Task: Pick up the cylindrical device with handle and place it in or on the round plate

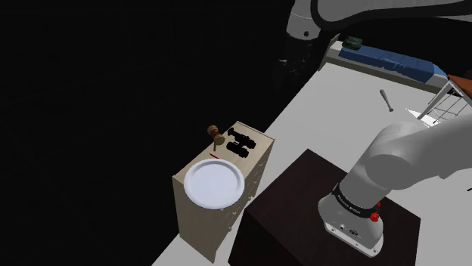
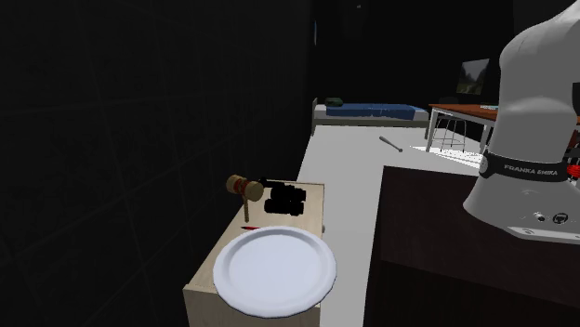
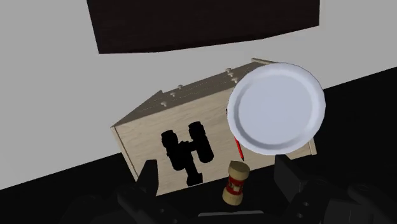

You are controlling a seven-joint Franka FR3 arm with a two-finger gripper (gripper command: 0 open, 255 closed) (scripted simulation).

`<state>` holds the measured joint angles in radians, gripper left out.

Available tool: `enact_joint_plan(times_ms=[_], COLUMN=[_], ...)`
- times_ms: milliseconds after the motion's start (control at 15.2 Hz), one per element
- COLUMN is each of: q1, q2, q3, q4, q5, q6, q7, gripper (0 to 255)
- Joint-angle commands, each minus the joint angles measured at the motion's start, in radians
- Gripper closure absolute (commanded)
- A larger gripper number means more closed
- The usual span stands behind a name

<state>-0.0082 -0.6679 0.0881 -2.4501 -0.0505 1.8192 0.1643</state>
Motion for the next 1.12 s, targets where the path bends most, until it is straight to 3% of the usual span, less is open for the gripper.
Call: enact_joint_plan(times_ms=[0,528,1056], q1=[-0.005,-0.021,-0.035], q2=[0.050,0.323,0.638], q3=[0.001,0.020,0.031], q4=[-0.023,-0.017,0.084], q5=[0.002,0.003,-0.022], q6=[0.076,0.345,0.560], q7=[0.012,0.077,0.147], gripper=[0,0,0])
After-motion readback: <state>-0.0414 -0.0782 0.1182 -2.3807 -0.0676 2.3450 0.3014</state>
